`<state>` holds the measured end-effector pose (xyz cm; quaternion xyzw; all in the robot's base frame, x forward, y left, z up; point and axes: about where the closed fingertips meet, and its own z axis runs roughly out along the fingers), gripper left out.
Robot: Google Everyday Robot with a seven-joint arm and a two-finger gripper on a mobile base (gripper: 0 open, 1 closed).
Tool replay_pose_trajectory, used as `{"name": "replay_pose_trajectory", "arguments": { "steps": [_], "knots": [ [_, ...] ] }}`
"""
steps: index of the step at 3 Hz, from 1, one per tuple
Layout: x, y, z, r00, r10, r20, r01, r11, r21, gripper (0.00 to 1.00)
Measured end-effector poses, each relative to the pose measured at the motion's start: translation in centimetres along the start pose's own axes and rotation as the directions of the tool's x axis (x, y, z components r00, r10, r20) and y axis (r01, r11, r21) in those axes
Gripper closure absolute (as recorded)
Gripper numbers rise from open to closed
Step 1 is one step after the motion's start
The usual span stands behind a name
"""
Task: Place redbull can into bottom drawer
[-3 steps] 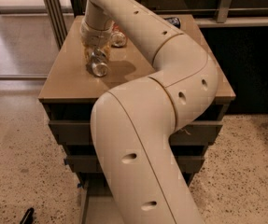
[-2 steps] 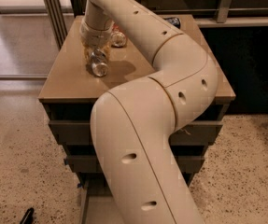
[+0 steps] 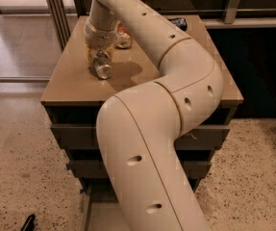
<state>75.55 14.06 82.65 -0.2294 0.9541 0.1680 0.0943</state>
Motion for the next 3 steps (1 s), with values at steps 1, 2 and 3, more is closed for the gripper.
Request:
{"name": "replay_pose_trajectory", "arguments": {
  "steps": [1, 2, 3],
  "knots": [
    [-0.01, 0.01, -0.04, 1.000, 0.000, 0.000, 0.000, 1.0000, 0.000, 1.00],
    [0.56, -0.47, 0.01, 0.997, -0.078, -0.015, 0.077, 0.9966, -0.030, 1.00],
    [0.49, -0.38, -0.27, 0.997, -0.078, -0.015, 0.077, 0.9965, -0.030, 1.00]
  ]
}}
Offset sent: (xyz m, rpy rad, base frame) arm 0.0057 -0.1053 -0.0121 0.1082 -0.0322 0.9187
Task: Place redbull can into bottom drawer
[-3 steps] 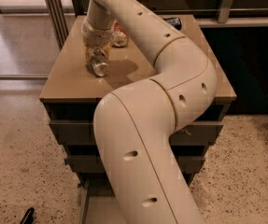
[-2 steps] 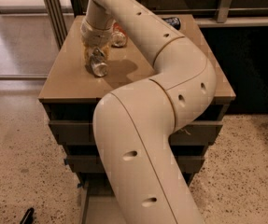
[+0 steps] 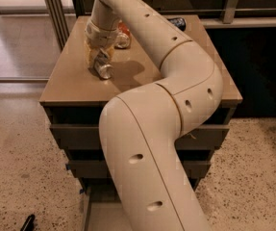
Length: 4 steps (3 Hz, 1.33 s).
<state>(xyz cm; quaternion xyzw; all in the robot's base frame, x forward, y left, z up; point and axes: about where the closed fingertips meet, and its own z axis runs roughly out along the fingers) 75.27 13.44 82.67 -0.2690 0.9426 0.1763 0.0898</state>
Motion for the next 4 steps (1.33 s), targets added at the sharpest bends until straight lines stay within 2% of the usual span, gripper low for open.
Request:
{"name": "replay_pose_trajectory", "arguments": {
  "steps": [1, 2, 3, 4],
  "knots": [
    [0.6, -0.6, -0.1, 0.999, -0.049, -0.013, 0.048, 0.9986, -0.021, 1.00],
    [0.6, -0.5, -0.3, 0.999, -0.049, -0.013, 0.048, 0.9986, -0.021, 1.00],
    [1.8, -1.8, -0.9, 0.993, -0.113, -0.013, 0.113, 0.9922, -0.054, 1.00],
    [4.3, -6.0, -4.5, 0.974, -0.207, 0.093, 0.219, 0.9645, -0.147, 1.00]
  ]
}}
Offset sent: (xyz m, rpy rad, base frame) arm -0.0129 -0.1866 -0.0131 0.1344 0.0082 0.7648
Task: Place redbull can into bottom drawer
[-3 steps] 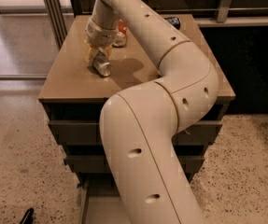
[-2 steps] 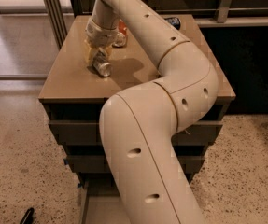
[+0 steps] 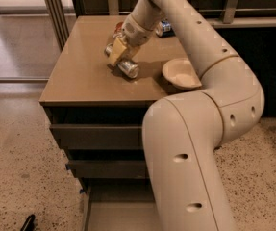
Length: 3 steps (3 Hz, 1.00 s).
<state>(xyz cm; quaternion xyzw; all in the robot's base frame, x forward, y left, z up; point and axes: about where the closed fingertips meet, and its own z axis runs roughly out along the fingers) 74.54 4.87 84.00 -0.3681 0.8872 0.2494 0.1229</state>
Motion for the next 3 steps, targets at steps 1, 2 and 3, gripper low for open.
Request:
{"name": "replay_pose_trajectory", "arguments": {
  "steps": [1, 2, 3],
  "knots": [
    [2.6, -1.8, -4.4, 0.986, -0.145, 0.083, 0.149, 0.9880, -0.041, 1.00],
    [2.8, -1.8, -6.8, 0.935, -0.295, 0.198, 0.314, 0.9470, -0.069, 1.00],
    [2.2, -2.0, -6.4, 0.932, -0.294, 0.212, 0.313, 0.9479, -0.061, 1.00]
  ]
}}
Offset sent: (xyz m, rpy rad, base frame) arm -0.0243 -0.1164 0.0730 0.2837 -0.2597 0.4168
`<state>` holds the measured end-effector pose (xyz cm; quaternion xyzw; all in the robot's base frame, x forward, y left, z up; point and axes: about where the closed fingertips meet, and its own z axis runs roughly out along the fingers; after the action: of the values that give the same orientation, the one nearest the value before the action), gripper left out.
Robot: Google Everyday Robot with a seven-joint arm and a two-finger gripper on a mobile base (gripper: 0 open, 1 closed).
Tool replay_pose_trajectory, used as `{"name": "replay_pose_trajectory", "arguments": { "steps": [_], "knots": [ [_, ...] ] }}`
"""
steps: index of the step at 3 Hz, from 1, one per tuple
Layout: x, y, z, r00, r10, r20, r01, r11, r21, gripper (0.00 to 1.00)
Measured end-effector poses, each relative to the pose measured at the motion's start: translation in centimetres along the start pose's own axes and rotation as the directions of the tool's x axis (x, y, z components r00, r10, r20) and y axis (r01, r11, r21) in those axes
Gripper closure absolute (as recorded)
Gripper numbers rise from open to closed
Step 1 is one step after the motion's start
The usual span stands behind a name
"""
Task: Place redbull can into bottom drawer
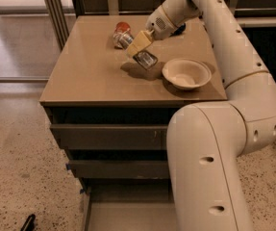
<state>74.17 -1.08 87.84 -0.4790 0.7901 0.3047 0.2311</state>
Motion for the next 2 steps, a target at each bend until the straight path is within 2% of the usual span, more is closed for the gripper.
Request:
{"name": "replay_pose_trajectory", "arguments": {
  "steps": [1, 2],
  "knots": [
    [0.0, 0.0, 0.0, 1.000, 0.000, 0.000, 0.000, 1.0000, 0.000, 1.00],
    [-2.6, 2.4, -0.4, 0.999, -0.034, -0.037, 0.035, 0.9992, 0.019, 1.00]
  ]
}}
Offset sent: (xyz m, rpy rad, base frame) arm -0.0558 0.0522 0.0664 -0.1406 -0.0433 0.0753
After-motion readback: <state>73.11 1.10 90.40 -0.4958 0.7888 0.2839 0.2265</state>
